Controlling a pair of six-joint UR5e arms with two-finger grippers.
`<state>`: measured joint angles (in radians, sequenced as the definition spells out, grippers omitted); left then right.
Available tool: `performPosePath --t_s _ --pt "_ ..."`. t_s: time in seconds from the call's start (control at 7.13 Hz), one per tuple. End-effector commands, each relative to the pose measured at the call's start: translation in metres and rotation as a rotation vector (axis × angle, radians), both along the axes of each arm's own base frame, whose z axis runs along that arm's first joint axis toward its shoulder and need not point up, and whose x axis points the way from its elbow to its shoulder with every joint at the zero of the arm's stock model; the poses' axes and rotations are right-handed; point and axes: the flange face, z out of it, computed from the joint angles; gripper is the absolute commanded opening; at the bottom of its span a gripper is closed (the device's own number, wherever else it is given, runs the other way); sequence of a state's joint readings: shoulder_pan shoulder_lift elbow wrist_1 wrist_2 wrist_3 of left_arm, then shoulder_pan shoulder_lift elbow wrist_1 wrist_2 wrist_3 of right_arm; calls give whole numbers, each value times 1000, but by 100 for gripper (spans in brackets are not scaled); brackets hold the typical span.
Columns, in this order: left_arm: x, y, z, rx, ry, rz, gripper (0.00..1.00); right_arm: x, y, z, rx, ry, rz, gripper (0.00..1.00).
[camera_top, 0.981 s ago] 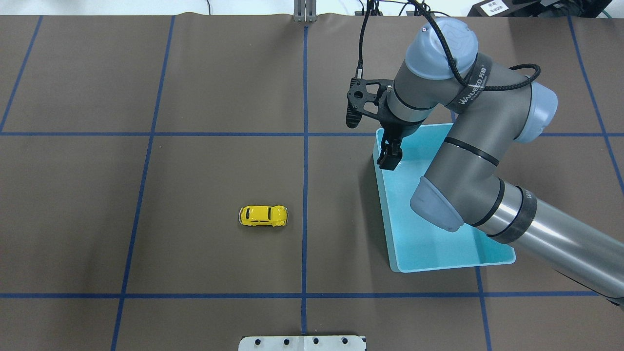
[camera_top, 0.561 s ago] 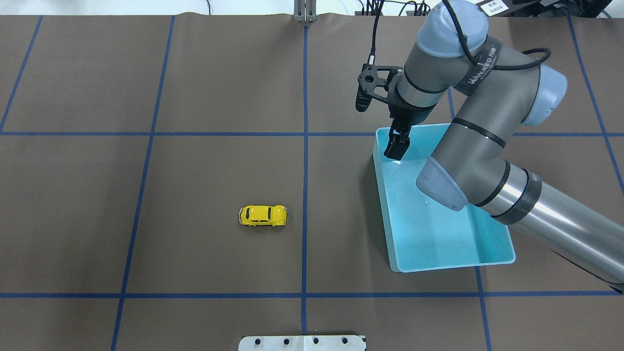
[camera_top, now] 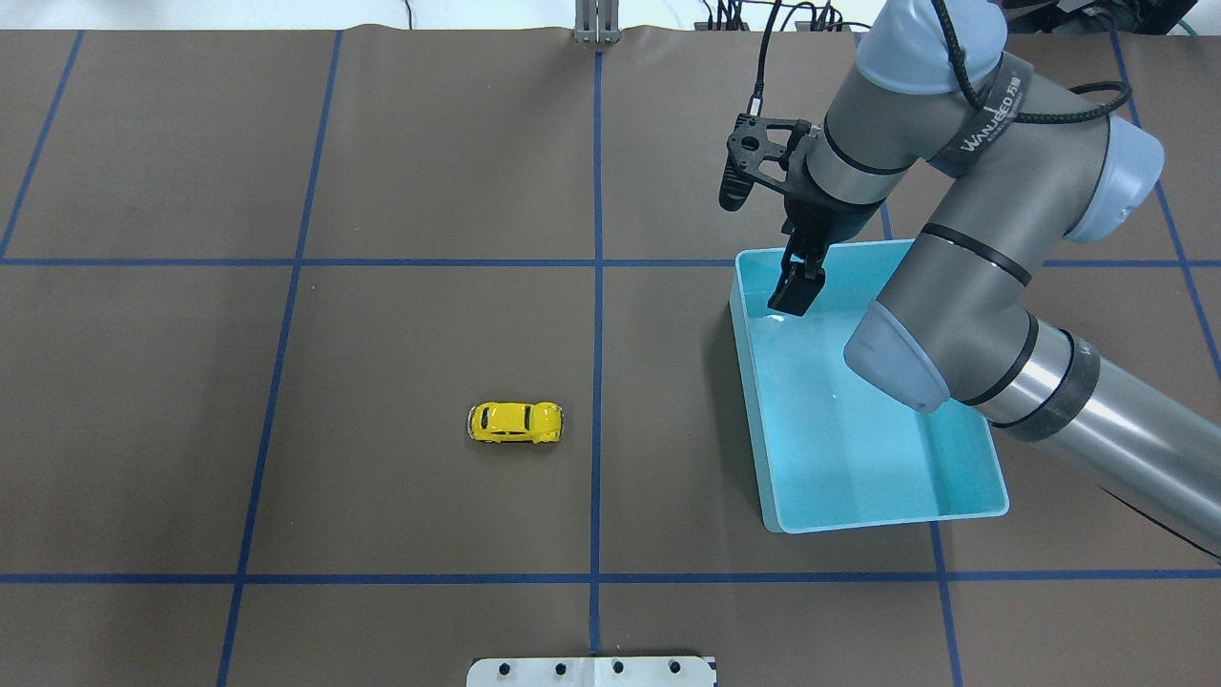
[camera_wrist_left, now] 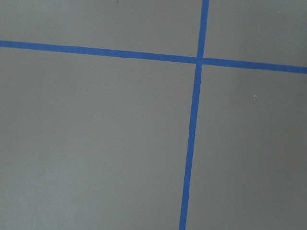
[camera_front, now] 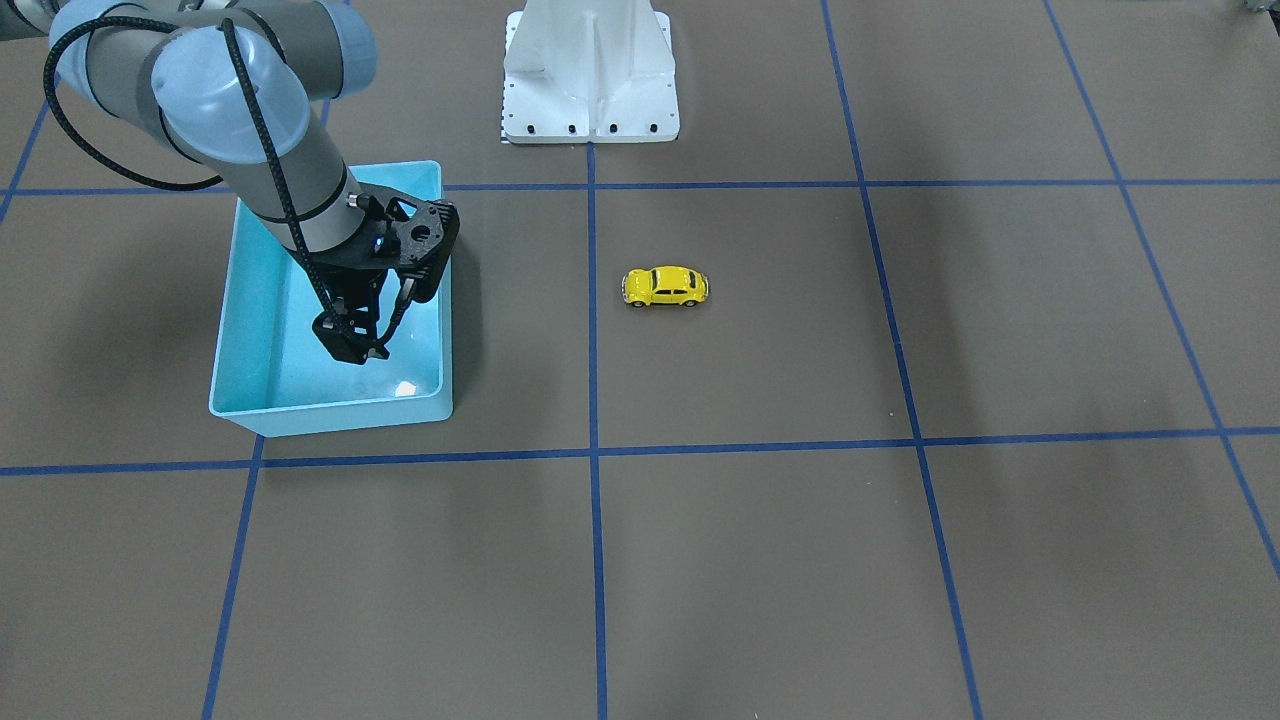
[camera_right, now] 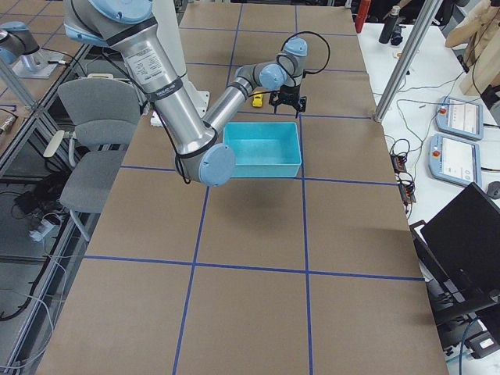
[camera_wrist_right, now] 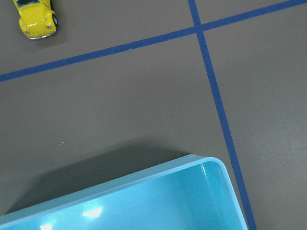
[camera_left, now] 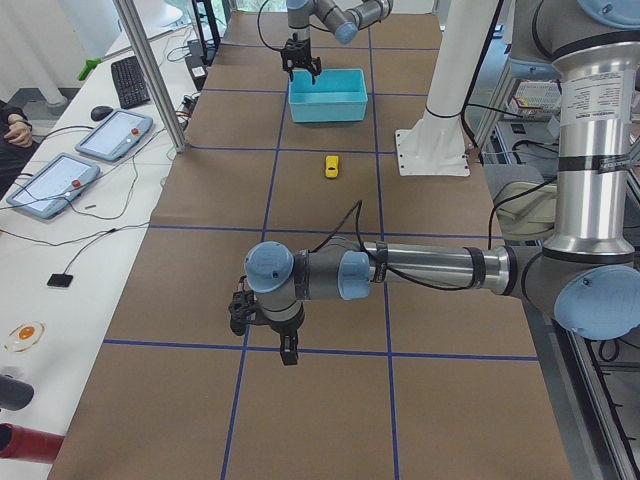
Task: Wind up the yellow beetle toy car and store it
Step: 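Move the right gripper in over the blue bin toward the car, then lower the right gripper onto the yellow car and close on it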
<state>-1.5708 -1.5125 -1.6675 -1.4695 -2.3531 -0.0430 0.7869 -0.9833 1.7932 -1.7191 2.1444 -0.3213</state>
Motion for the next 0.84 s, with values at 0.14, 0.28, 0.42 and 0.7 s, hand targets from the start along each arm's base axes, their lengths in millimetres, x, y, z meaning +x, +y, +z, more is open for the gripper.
performPosePath --t_s 0.14,0.28,0.42,0.7 --pt "-1 0 0 0 0 -1 100 -89 51 -51 -29 -5 68 98" --pt "0 0 0 -2 0 0 100 -115 70 -74 -35 -34 49 94" --pt "-1 0 0 -2 0 -1 100 -146 89 -95 -47 -43 38 94" --pt "-1 1 1 -3 0 -1 100 -221 74 -107 -39 -89 17 96"
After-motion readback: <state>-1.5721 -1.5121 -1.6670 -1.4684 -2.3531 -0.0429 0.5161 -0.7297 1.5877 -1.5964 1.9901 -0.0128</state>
